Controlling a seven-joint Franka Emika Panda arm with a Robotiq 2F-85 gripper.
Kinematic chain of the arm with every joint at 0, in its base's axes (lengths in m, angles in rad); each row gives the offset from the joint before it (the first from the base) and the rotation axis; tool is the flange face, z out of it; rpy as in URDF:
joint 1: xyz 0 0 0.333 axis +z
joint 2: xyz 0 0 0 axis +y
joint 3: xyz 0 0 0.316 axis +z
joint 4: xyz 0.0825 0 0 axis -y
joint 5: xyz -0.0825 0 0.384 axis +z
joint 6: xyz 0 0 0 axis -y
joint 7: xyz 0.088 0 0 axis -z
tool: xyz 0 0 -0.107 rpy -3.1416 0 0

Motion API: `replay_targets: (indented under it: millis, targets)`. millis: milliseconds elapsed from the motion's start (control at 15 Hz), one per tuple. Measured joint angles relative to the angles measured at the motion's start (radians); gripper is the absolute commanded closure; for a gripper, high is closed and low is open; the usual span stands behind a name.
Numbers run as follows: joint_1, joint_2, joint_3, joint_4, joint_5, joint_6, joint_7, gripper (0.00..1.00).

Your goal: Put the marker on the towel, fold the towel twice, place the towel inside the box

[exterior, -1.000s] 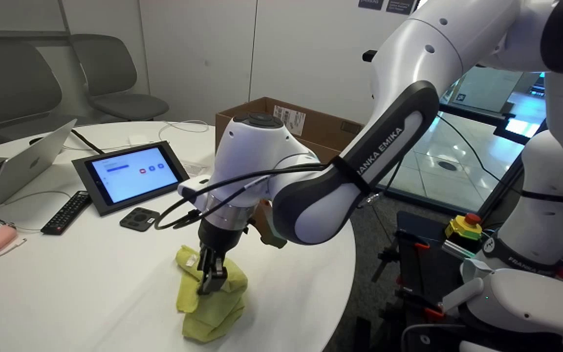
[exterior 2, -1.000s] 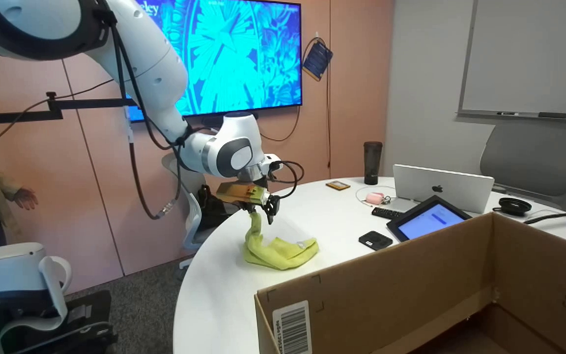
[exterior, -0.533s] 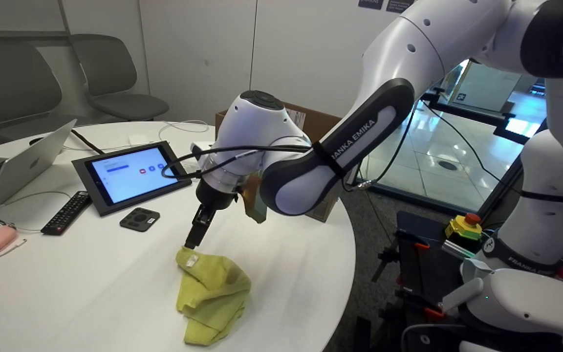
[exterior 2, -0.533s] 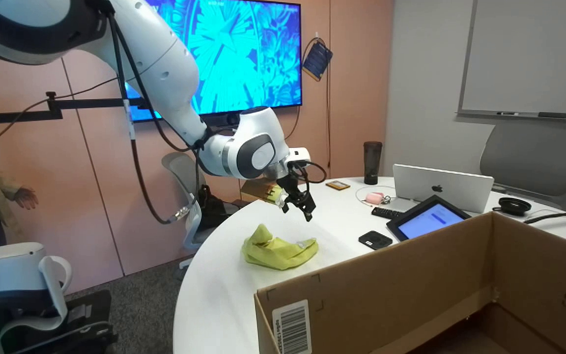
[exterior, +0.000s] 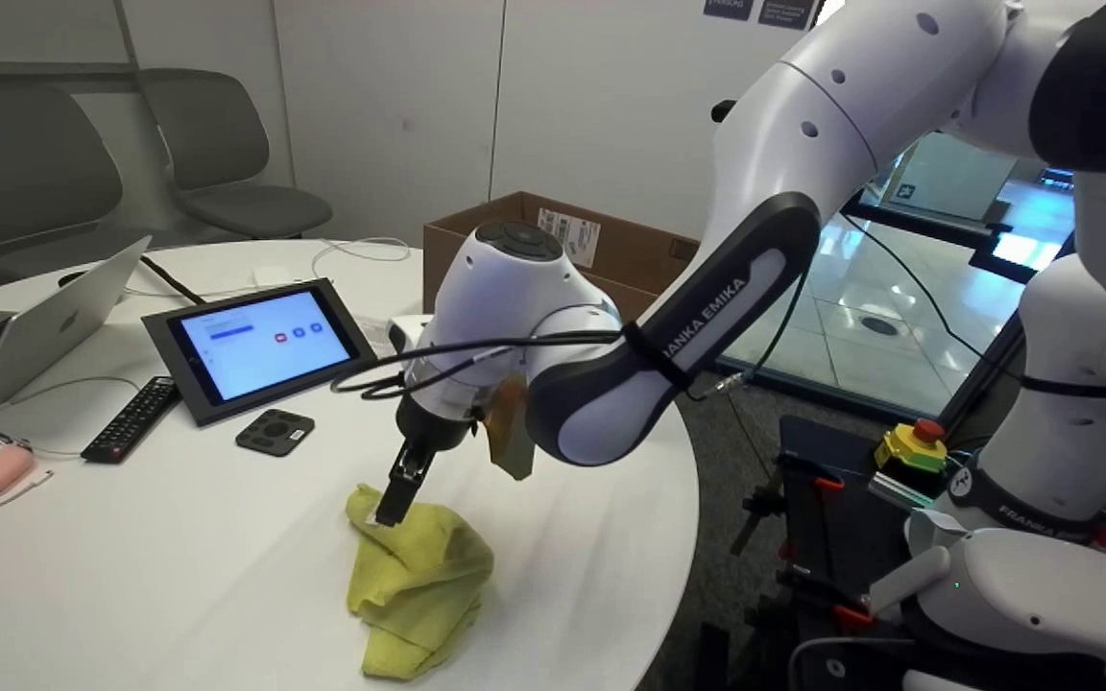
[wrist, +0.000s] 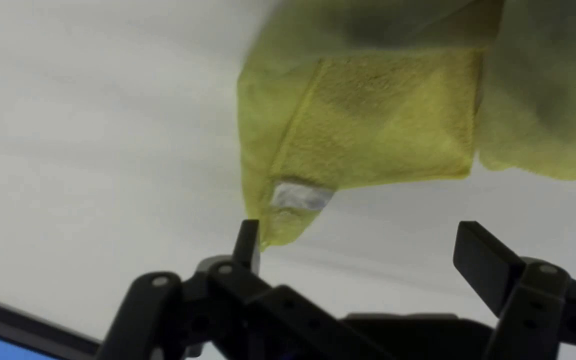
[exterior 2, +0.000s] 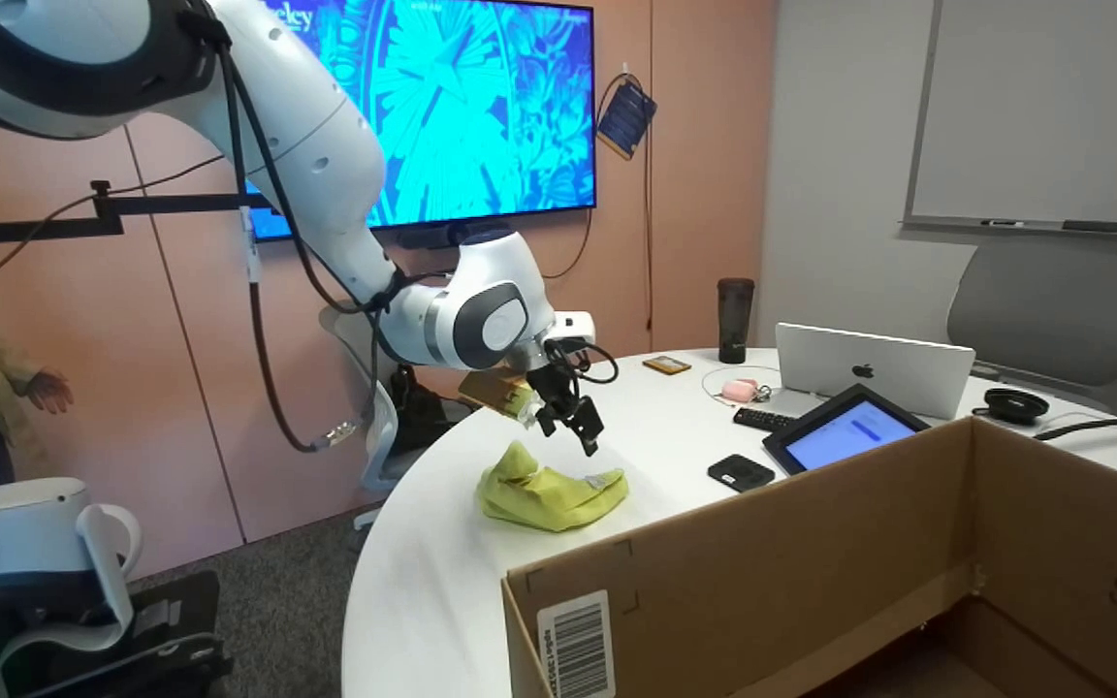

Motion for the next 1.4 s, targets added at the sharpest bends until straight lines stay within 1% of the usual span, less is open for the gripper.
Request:
replay_targets:
  millis: [200,333,467,600,933,1133,1400]
  targets:
    - [-0.050,0.007,0.108,-0.028,0.000,-0.011,-0.117,0.00]
    - [-0.067,0.008,0.141,-0.043,-0.001,-0.044,-0.190,0.00]
    - [-0.068,0.009,0.140,-0.051,-0.022,-0.077,-0.228,0.00]
    - [-0.067,0.011,0.131,-0.053,-0.059,-0.100,-0.240,0.00]
    - [-0.054,0.034,0.106,-0.046,-0.125,-0.114,-0.249,0.00]
    - [-0.049,0.064,0.101,-0.023,-0.130,-0.114,-0.247,0.00]
    - [-0.056,0.130,0.101,0.036,-0.118,-0.125,-0.240,0.00]
